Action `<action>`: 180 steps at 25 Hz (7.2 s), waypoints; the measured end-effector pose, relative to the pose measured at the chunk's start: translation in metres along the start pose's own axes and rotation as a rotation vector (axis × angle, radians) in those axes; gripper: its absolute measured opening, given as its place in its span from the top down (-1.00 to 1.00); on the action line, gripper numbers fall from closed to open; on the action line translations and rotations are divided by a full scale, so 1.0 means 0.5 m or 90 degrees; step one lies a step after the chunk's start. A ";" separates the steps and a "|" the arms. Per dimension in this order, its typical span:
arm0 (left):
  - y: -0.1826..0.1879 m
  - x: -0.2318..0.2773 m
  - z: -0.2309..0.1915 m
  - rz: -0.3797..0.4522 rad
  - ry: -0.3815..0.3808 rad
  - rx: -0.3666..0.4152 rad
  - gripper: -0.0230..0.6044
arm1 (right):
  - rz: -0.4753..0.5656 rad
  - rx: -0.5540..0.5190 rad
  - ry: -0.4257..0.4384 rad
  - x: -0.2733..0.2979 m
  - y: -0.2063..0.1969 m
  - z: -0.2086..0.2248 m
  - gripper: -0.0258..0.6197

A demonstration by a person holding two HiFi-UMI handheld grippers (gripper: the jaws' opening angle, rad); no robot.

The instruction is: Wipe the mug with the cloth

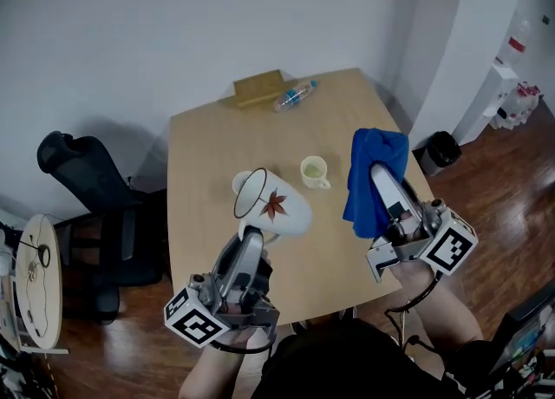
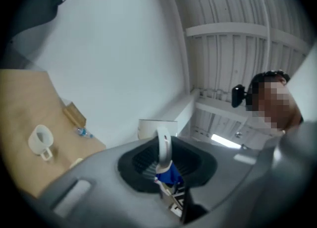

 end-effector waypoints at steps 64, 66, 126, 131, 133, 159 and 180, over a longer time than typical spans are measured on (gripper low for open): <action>-0.084 0.044 0.133 -0.036 0.026 0.305 0.74 | 0.113 0.865 0.338 -0.033 -0.334 0.004 0.55; -0.074 0.031 0.106 -0.034 0.079 0.322 0.74 | 0.092 0.823 0.323 -0.042 -0.319 0.022 0.55; -0.428 -0.272 -0.393 -0.587 0.451 0.274 0.64 | -0.938 -0.381 -0.352 -0.113 -0.573 0.350 0.26; -0.424 -0.290 -0.385 -0.567 0.439 0.255 0.61 | -0.907 -0.362 -0.381 -0.149 -0.551 0.325 0.26; -0.418 -0.303 -0.385 -0.556 0.441 0.249 0.61 | -0.892 -0.362 -0.392 -0.154 -0.544 0.315 0.26; -0.518 -0.313 0.209 -0.227 0.436 0.212 0.69 | -0.412 -0.172 -0.229 -0.588 -0.366 -0.117 0.88; -0.513 -0.403 0.382 -0.242 0.332 0.324 0.69 | -0.304 -0.359 -0.262 -0.599 -0.398 -0.344 0.88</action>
Point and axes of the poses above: the fingertips, and each gripper's own axes: x forward along the fingers, z to its right, y out of its top, the point moved 9 cm from there along -x, backward along the fingers, and after that the axes turned 11 degrees about -z, right-handed, at the moved point
